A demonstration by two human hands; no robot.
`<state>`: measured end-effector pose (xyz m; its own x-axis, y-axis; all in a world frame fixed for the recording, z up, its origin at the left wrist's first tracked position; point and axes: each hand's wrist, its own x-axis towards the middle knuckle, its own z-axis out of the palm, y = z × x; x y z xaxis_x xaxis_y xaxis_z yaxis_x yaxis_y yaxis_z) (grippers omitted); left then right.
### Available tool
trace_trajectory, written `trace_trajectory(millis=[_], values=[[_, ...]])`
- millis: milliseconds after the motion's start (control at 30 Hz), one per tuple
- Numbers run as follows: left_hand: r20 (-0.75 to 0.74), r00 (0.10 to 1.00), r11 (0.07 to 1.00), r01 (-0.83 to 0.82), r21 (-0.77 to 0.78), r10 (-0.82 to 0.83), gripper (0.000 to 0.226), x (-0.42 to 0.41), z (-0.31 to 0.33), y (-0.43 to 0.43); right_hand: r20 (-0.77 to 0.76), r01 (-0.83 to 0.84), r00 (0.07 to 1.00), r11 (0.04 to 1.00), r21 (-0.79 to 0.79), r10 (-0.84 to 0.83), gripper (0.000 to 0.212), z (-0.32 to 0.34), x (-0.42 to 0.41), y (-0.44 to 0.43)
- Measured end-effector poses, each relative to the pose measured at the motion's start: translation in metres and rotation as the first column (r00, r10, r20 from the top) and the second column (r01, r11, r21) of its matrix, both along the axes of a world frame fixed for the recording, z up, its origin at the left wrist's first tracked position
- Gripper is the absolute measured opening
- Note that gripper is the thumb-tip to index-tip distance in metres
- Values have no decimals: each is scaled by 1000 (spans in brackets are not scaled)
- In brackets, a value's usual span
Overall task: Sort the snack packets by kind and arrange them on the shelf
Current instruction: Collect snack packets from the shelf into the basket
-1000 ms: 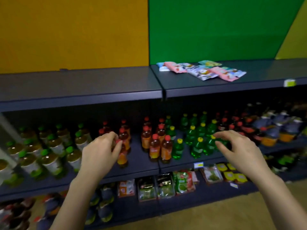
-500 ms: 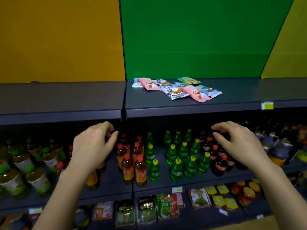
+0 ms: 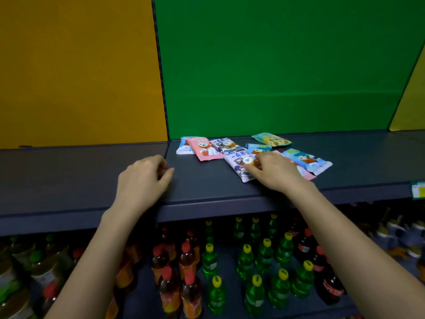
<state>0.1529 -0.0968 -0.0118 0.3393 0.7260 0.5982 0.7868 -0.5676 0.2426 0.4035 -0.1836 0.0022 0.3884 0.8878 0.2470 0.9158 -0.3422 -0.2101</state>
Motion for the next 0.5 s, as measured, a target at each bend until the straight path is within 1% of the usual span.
trace_trajectory(millis=[100,167,300,367,433,500], values=[[-39,999,999,3,-39,-4,21,23,2,24,106,112,989,986,-126,-99,69,-4,0,29],[-85,996,997,-16,-74,9,24,38,4,39,120,132,986,980,-148,-115,73,-5,1,43],[-157,987,971,-54,-235,17,38,65,9,67,-32,74,996,983,-166,-80,65,-1,9,58],[-140,990,951,-63,-303,21,46,83,11,81,-39,43,998,989,-143,-49,60,-1,13,61],[-137,990,923,-88,-374,39,57,101,12,93,-49,-11,999,995,-94,7,53,-1,18,61],[-156,986,878,-127,-461,61,72,116,13,103,-112,-66,992,998,-2,65,43,3,26,58]])
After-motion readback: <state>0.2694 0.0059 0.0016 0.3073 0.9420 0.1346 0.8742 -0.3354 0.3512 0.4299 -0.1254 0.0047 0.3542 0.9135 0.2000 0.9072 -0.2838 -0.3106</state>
